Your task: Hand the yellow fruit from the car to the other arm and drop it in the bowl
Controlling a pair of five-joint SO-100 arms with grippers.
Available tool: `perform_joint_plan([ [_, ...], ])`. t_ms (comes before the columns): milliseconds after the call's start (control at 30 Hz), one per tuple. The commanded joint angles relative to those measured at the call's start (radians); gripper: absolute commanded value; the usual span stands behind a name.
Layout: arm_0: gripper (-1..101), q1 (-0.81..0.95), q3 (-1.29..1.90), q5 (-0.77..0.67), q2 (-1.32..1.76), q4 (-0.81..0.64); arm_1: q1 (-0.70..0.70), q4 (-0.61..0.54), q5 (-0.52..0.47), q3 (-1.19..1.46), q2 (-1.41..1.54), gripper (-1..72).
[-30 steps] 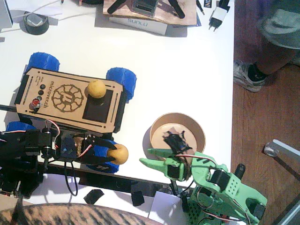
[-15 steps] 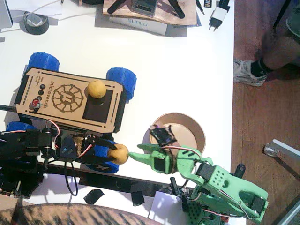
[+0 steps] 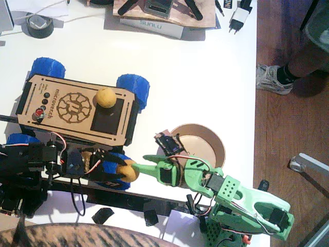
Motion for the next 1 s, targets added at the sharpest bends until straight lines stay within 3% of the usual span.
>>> perform_joint_plan([
  [0, 0, -0.009, -0.023, -0.012, 0.009, -0.038, -0.040, -0.029, 0.028, -0.048, -0.012, 20.5],
  [100, 0, -0.009, -0.023, -0.012, 0.006, -0.038, -0.043, -0.032, 0.048, -0.052, -0.015, 22.2],
  [167, 0, -0.009, -0.023, -0.012, 0.005, -0.038, -0.041, -0.066, 0.176, -0.052, -0.029, 26.9],
  [367, 0, -0.009, -0.023, -0.012, 0.003, -0.038, -0.018, -0.089, 0.143, -0.052, -0.034, 26.8],
  [967, 0, -0.008, -0.023, -0.012, -0.002, -0.038, 0.020, -0.103, 0.178, -0.057, -0.140, 26.4],
])
